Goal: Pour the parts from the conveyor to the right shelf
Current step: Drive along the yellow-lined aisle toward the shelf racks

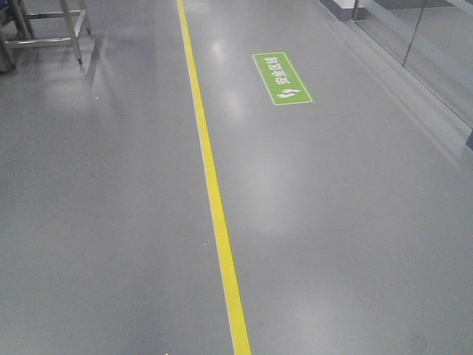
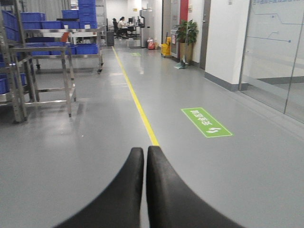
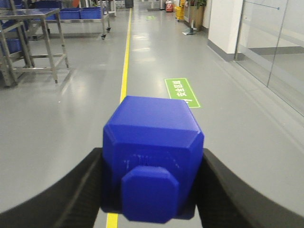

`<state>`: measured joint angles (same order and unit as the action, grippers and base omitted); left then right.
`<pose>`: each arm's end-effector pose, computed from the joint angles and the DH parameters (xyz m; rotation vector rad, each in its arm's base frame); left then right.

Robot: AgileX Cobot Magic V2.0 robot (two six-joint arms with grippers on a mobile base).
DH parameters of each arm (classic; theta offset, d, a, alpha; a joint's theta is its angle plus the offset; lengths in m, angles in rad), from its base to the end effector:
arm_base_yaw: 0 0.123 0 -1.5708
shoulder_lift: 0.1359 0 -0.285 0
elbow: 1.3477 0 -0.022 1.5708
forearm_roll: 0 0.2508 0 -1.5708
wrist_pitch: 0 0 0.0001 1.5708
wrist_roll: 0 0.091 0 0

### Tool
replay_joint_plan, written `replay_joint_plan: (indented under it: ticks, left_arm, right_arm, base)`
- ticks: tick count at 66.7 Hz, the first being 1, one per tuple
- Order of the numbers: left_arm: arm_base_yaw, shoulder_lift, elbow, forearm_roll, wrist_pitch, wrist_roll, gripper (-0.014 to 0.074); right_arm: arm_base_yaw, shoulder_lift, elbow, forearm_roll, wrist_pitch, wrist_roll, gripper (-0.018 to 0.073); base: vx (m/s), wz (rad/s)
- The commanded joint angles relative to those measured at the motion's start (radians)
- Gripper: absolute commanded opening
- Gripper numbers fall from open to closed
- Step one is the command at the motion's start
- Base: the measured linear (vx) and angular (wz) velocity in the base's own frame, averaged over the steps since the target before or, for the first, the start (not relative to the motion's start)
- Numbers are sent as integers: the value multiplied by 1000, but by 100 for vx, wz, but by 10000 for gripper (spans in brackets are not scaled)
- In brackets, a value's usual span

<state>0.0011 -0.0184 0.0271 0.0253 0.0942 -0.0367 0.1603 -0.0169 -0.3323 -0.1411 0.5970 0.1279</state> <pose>0.0563 0.0003 0.1965 -0.0119 1.5864 -0.0062 0.0254 -0.0032 0.2686 -0.0705 1.7252 0.0581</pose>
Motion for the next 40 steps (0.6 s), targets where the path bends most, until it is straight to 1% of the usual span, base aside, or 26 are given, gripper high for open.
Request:
replay_joint_plan:
  ticks: [1, 11, 21, 30, 40]
  left_arm:
    - [-3, -6, -25, -6, -72, -7, -6]
    - [-3, -6, -25, -6, -72, -7, -6]
    - [-3, -6, -25, -6, -72, -7, -6]
    - [-3, -6, -25, -6, -72, -7, -6]
    - [-3, -6, -25, -6, -72, -7, -6]
  right_arm:
    - [-2, -3, -26, -11, -86, -10, -4]
    - [-2, -3, -26, -11, -86, -10, -4]
    - [-2, -3, -26, -11, -86, -10, -4]
    - [-2, -3, -26, -11, -86, -10, -4]
    - [-2, -3, -26, -11, -86, -10, -4]
  base:
    - [14, -24]
    - [17, -20]
    - [23, -6]
    - [30, 13]
    - [38, 28]
